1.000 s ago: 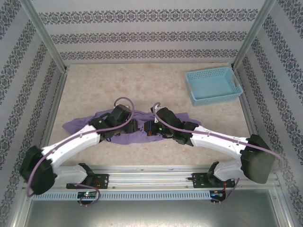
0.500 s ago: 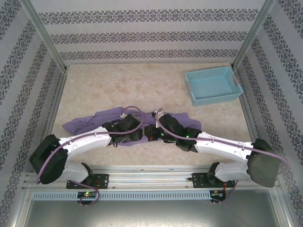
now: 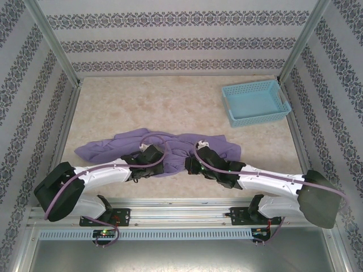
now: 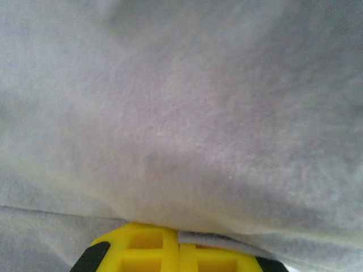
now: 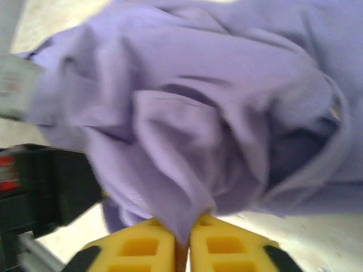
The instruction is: Fold the inside-out t-shirt
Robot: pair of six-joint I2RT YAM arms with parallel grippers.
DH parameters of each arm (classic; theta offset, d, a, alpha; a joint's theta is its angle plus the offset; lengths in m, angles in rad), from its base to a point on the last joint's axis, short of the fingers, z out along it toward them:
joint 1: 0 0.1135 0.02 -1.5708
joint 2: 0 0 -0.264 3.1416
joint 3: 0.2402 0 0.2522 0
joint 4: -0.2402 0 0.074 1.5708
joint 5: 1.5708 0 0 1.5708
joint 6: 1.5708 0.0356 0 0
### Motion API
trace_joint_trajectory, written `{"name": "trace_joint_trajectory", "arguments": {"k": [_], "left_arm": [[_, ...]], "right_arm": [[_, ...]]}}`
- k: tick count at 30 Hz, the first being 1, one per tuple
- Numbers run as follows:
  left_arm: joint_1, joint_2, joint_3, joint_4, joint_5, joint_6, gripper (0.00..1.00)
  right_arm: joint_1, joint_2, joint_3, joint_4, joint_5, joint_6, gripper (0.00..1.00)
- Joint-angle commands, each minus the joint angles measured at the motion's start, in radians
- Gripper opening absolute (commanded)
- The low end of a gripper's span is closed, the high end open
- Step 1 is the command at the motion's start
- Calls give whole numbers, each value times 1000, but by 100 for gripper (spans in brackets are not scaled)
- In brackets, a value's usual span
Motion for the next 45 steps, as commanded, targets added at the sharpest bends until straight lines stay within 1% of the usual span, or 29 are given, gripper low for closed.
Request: {"name": "trace_joint_trajectory", "arguments": {"k": [1, 4, 7, 9, 11, 13, 15, 17, 20, 24, 27, 30, 32, 34, 37, 39, 41, 43, 45], "left_arm": [[-16, -30, 35, 50, -7, 32, 0], [-36, -42, 53, 68, -6, 57, 0], [-52, -52, 66, 83, -3, 71, 0], [-62, -61, 73, 92, -3, 82, 0], [-70, -64, 81, 98, 0, 94, 0], [-76, -69, 86, 101, -1, 104, 0], [-78, -75, 82, 109, -2, 107, 0], [-79, -83, 76, 116, -3, 104, 0], [-79, -99, 67, 105, -17, 99, 0], [-79, -126, 44, 102, -26, 90, 0], [-79, -133, 38, 98, -23, 89, 0], [-79, -128, 37, 101, -15, 89, 0], [-79, -122, 38, 103, -13, 86, 0], [-78, -118, 37, 101, -14, 82, 0], [-79, -118, 35, 84, -31, 68, 0], [-74, -113, 44, 37, -64, 54, 0], [-54, -95, 60, -7, -78, 53, 0], [-16, -73, 66, -21, -62, 69, 1], [37, -49, 65, -20, -39, 84, 5]], "right_arm": [[-18, 5, -2, -109, 87, 35, 25], [-8, -33, 51, -254, 145, -12, 39], [52, -104, 97, -364, 235, -54, 46], [101, -142, 120, -396, 262, -64, 47], [149, -150, 134, -380, 251, -63, 46], [181, -117, 147, -337, 213, -59, 46], [193, -51, 162, -279, 156, -52, 47], [189, 33, 175, -213, 110, -40, 46], [159, 130, 204, -172, 70, -3, 46], [105, 219, 217, -135, 60, 20, 48], [71, 283, 240, -127, 69, 2, 52], [48, 344, 270, -100, 54, -29, 53], [40, 387, 305, -112, 56, -48, 49], [35, 409, 330, -132, 64, -62, 39], [37, 396, 341, -155, 90, -84, 16], [39, 348, 330, -162, 81, -111, 5], [42, 288, 312, -154, 44, -139, 0], [47, 210, 284, -145, 5, -162, 0], [45, 122, 252, -141, -28, -165, 0]]}}
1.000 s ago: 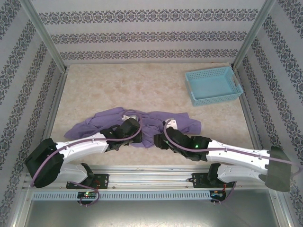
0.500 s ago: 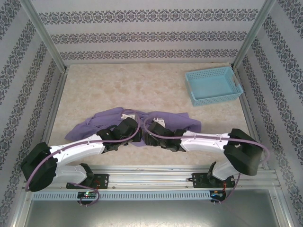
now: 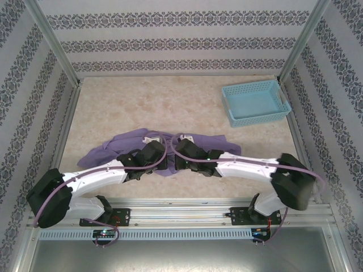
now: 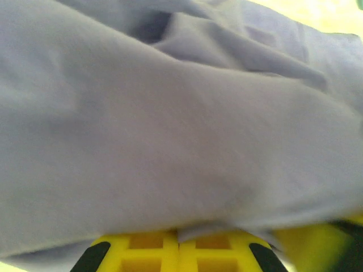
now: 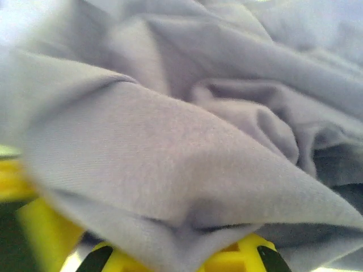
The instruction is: Fold the inside-out t-shirt
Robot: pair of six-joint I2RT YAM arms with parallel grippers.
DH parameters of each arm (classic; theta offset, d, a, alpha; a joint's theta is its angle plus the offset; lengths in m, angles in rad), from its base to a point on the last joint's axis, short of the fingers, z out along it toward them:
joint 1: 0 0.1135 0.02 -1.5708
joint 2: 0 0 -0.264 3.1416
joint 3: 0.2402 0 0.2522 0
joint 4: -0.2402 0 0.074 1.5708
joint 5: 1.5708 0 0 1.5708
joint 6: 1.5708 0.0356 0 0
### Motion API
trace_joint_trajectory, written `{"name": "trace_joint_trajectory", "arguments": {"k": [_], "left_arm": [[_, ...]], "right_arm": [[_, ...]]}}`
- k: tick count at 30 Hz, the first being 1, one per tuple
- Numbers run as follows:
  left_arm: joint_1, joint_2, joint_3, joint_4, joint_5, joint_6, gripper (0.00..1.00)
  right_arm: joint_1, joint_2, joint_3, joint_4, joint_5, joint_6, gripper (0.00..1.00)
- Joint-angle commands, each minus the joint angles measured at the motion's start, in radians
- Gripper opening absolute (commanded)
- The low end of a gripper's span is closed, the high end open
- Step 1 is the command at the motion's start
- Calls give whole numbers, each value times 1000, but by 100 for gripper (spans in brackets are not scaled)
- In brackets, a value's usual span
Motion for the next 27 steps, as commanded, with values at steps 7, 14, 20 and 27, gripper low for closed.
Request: {"name": "trace_joint_trajectory", "arguments": {"k": [7, 14, 20, 27], "left_arm": [[168, 94, 48, -49, 122, 43, 13], [91, 26, 87, -168, 33, 113, 33], [-47, -13, 140, -215, -38, 158, 39], [2, 87, 181, -157, -12, 141, 48]], "right_arm": [[-38, -361, -149, 46, -132, -6, 0], [-99, -451, -263, 84, -128, 39, 0], [-102, -476, -300, 156, -209, 1, 0], [-73, -519, -322, 112, -193, -55, 0]]}}
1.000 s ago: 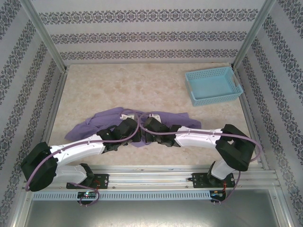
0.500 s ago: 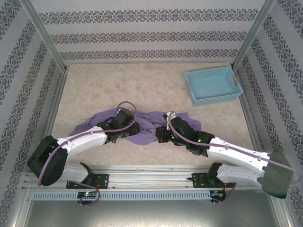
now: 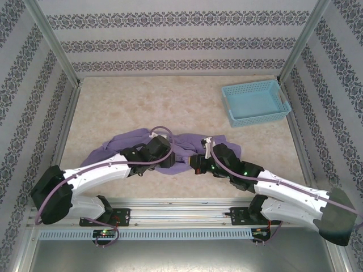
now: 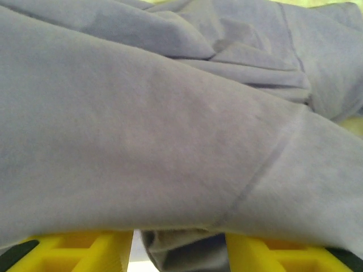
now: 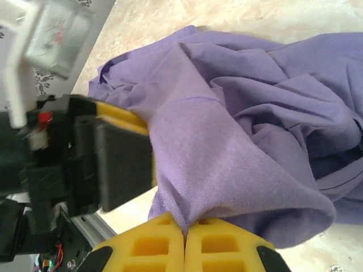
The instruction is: Fold the inside-out t-shirt
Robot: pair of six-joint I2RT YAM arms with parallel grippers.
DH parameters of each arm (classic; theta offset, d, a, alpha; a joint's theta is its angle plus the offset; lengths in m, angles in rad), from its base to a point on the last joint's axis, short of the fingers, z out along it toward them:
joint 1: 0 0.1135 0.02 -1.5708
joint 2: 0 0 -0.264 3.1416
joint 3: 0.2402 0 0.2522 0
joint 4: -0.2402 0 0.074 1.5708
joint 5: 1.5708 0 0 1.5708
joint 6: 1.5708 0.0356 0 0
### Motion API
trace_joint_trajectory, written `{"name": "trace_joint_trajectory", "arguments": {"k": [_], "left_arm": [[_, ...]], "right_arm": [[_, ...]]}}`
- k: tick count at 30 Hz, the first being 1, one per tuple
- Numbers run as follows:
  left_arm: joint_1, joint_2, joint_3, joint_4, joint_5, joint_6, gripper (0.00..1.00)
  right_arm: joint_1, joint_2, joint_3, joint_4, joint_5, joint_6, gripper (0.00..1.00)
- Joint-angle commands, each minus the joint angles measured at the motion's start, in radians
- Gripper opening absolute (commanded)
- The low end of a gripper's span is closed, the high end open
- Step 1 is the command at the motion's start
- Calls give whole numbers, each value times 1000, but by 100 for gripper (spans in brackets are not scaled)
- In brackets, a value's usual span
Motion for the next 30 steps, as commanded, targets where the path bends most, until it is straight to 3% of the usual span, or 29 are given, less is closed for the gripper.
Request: {"name": "trace_joint_trajectory", "arguments": {"k": [1, 6, 11, 15, 19, 22, 30], "left_arm": [[57, 54, 28, 24, -1, 10, 48], [215, 222, 24, 115, 164, -39, 42], [217, 319, 68, 59, 190, -23, 37], [147, 199, 42, 8, 77, 16, 41], [9, 48, 35, -7, -30, 103, 48], [-65, -30, 4, 52, -36, 164, 50], [-130, -51, -15, 143, -19, 276, 47]], "right_arm": [[12, -34, -29, -3, -5, -46, 0], [14, -110, -66, -6, -1, -62, 0], [9, -168, -88, -14, 31, -55, 0], [-10, -162, -114, 21, 29, -33, 0], [-12, -116, -102, 74, -15, -29, 0], [-12, -90, -74, 87, -45, -37, 0], [-7, -113, -36, 68, -87, -39, 0]]}}
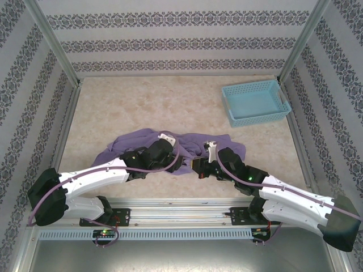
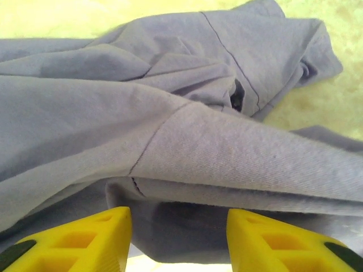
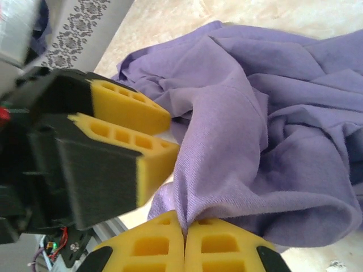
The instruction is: Fold the inside-out t-shirt
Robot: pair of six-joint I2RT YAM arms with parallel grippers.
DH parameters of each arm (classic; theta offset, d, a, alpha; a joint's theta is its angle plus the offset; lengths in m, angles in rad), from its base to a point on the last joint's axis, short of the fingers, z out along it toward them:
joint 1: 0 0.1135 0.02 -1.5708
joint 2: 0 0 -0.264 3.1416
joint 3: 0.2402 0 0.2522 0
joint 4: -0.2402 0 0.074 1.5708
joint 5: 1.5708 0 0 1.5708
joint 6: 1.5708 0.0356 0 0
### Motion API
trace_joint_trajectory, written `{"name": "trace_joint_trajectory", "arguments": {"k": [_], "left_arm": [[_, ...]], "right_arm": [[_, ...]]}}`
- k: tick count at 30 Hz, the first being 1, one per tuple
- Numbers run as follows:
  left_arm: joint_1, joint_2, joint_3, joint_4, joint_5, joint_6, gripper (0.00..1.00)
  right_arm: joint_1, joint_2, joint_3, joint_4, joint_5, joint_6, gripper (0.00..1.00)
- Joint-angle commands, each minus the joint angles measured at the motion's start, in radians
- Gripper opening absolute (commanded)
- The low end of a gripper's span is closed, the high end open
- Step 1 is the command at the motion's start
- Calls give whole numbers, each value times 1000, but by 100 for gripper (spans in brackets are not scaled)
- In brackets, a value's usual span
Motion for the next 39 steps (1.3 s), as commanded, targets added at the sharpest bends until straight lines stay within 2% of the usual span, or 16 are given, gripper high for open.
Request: {"name": "trace_joint_trajectory", "arguments": {"k": [1, 9, 17, 22, 25, 29, 37, 39], "left_arm": [[-38, 11, -3, 64, -16, 102, 46], [-68, 49, 15, 113, -2, 160, 46], [-74, 61, -9, 242, 84, 154, 46], [-74, 86, -4, 304, 94, 132, 32], [-74, 75, -8, 312, 58, 116, 15], [-74, 24, -33, 299, -2, 105, 2], [-72, -100, -62, 208, -38, 99, 0], [-71, -115, -61, 192, -23, 97, 0]], "right_arm": [[1, -26, 42, 16, -37, 0, 0], [5, -27, 52, 2, -33, -3, 0], [8, -16, 56, 3, -21, 7, 0], [7, 1, 51, 4, 0, 20, 0], [6, -2, 45, -26, 47, 37, 0], [-4, -21, 32, -60, 96, 55, 0], [-87, 4, 47, -151, 129, 58, 0], [-113, 17, 60, -175, 127, 39, 6]]}}
